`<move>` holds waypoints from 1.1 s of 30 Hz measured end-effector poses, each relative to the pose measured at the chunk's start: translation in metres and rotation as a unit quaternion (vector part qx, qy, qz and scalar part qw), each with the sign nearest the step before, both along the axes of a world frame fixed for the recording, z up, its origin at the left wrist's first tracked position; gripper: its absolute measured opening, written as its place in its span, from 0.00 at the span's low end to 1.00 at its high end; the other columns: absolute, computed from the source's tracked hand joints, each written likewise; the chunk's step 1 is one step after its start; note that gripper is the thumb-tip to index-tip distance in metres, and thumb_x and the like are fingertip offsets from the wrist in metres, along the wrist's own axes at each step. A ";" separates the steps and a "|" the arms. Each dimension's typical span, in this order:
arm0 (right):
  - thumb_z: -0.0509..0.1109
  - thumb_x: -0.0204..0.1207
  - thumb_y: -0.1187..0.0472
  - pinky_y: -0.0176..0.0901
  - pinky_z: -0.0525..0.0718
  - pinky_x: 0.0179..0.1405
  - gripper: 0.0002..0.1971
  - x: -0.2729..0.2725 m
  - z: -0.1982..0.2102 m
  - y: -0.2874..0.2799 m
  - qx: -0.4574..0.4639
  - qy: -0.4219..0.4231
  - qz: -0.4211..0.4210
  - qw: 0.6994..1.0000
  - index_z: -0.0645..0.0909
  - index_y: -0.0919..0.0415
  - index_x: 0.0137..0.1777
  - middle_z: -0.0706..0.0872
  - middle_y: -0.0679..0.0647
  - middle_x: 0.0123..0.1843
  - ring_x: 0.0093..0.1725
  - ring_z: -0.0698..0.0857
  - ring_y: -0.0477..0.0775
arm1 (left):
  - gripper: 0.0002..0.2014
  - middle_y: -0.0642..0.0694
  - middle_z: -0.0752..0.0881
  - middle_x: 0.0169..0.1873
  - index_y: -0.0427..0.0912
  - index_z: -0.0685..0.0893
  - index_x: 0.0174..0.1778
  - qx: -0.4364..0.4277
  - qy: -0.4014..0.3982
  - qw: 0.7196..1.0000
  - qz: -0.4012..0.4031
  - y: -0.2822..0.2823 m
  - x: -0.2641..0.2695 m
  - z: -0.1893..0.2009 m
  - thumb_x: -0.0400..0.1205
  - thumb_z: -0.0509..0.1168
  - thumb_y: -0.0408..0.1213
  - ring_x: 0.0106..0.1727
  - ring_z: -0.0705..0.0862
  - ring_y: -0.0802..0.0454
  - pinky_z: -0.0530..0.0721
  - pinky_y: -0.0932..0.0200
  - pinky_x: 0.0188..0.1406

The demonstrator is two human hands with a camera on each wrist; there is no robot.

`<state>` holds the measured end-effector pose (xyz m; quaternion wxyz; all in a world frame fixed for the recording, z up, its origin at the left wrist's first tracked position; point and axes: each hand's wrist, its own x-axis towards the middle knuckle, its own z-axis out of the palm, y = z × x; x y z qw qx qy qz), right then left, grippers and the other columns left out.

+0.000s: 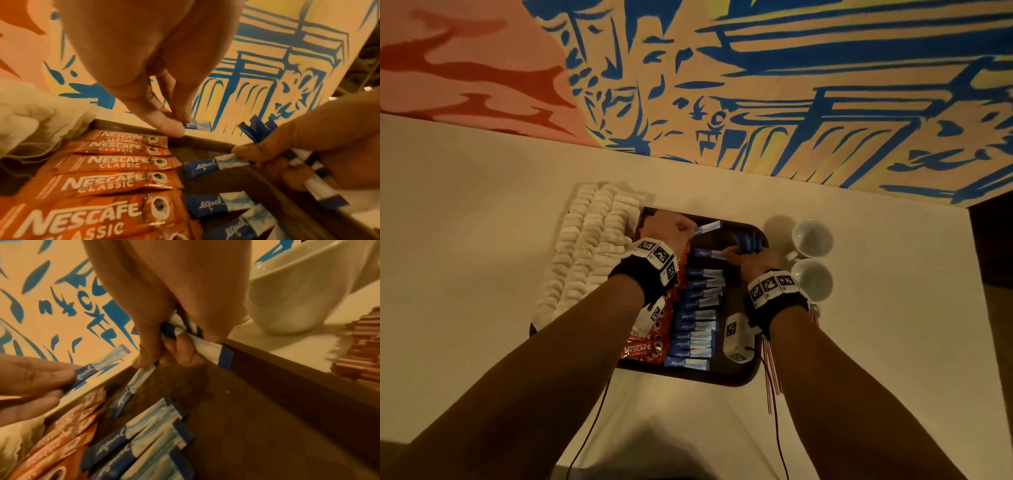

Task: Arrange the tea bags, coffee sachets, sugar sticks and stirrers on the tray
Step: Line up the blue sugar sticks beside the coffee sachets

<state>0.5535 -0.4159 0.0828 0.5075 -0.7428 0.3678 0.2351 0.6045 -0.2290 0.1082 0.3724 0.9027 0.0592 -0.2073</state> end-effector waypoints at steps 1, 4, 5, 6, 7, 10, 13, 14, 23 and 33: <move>0.80 0.76 0.55 0.41 0.78 0.41 0.08 0.001 -0.002 -0.001 -0.013 0.004 0.011 1.000 0.89 0.55 0.51 0.84 0.48 0.40 0.37 0.80 0.43 | 0.04 0.51 0.91 0.44 0.49 0.92 0.50 0.000 0.005 1.000 -0.007 -0.003 0.001 -0.002 0.82 0.72 0.39 0.43 0.86 0.56 0.83 0.63 0.45; 0.81 0.75 0.53 0.42 0.81 0.43 0.11 0.004 -0.010 0.001 -0.041 0.012 0.039 0.998 0.90 0.55 0.54 0.88 0.49 0.46 0.38 0.81 0.42 | 0.03 0.49 0.91 0.45 0.51 0.88 0.43 0.025 0.006 0.998 -0.056 -0.011 0.003 -0.003 0.80 0.74 0.37 0.46 0.87 0.53 0.78 0.68 0.37; 0.83 0.73 0.52 0.43 0.83 0.44 0.12 0.004 -0.013 0.002 -0.045 0.016 0.038 0.998 0.91 0.55 0.54 0.90 0.50 0.48 0.39 0.84 0.44 | 0.05 0.50 0.91 0.45 0.52 0.87 0.40 0.033 0.003 0.997 -0.075 -0.013 0.004 -0.005 0.80 0.74 0.37 0.46 0.88 0.53 0.80 0.67 0.38; 0.83 0.72 0.52 0.43 0.84 0.43 0.13 0.004 -0.016 0.003 -0.049 0.018 0.036 0.998 0.90 0.56 0.53 0.91 0.52 0.48 0.39 0.85 0.46 | 0.07 0.50 0.91 0.45 0.53 0.86 0.38 0.039 0.003 0.995 -0.092 -0.015 0.005 -0.006 0.79 0.75 0.37 0.46 0.88 0.52 0.84 0.64 0.42; 0.83 0.73 0.52 0.42 0.84 0.40 0.14 0.005 -0.018 0.002 -0.056 0.021 0.035 0.998 0.89 0.59 0.52 0.91 0.53 0.45 0.38 0.85 0.47 | 0.10 0.49 0.91 0.45 0.54 0.85 0.35 0.046 0.005 0.993 -0.111 -0.016 0.005 -0.007 0.79 0.75 0.37 0.47 0.89 0.51 0.87 0.59 0.47; 0.79 0.78 0.56 0.46 0.85 0.43 0.10 0.006 -0.019 0.003 -0.079 0.026 0.058 0.995 0.85 0.62 0.49 0.85 0.54 0.39 0.37 0.84 0.51 | 0.12 0.49 0.91 0.46 0.56 0.85 0.32 0.086 0.010 0.982 -0.168 -0.020 0.008 -0.011 0.80 0.73 0.37 0.47 0.89 0.50 0.88 0.56 0.52; 0.78 0.78 0.54 0.49 0.87 0.47 0.10 0.007 -0.018 0.003 -0.100 0.028 0.087 0.991 0.84 0.60 0.45 0.88 0.57 0.42 0.39 0.86 0.55 | 0.09 0.50 0.91 0.46 0.55 0.90 0.36 0.112 0.017 0.975 -0.192 -0.021 0.011 -0.015 0.81 0.71 0.38 0.44 0.88 0.51 0.85 0.60 0.44; 0.79 0.77 0.53 0.49 0.87 0.48 0.11 0.008 -0.016 0.003 -0.108 0.027 0.097 0.989 0.86 0.61 0.48 0.89 0.57 0.44 0.42 0.87 0.57 | 0.10 0.51 0.91 0.46 0.55 0.90 0.35 0.122 0.020 0.972 -0.198 -0.021 0.011 -0.017 0.81 0.70 0.38 0.43 0.88 0.51 0.85 0.60 0.44; 0.81 0.75 0.54 0.47 0.84 0.45 0.12 0.009 -0.009 0.006 -0.126 0.046 0.159 0.978 0.84 0.61 0.48 0.85 0.57 0.41 0.44 0.86 0.57 | 0.11 0.43 0.87 0.62 0.50 0.92 0.56 0.197 0.064 0.937 -0.282 -0.025 0.018 -0.025 0.81 0.70 0.33 0.62 0.85 0.40 0.81 0.54 0.54; 0.75 0.81 0.53 0.43 0.77 0.40 0.10 0.000 0.017 0.000 -0.100 -0.042 0.146 0.983 0.85 0.61 0.50 0.85 0.53 0.41 0.37 0.81 0.51 | 0.09 0.48 0.88 0.57 0.51 0.90 0.48 0.130 -0.017 0.966 -0.224 -0.019 0.004 -0.007 0.82 0.68 0.33 0.57 0.86 0.47 0.84 0.56 0.59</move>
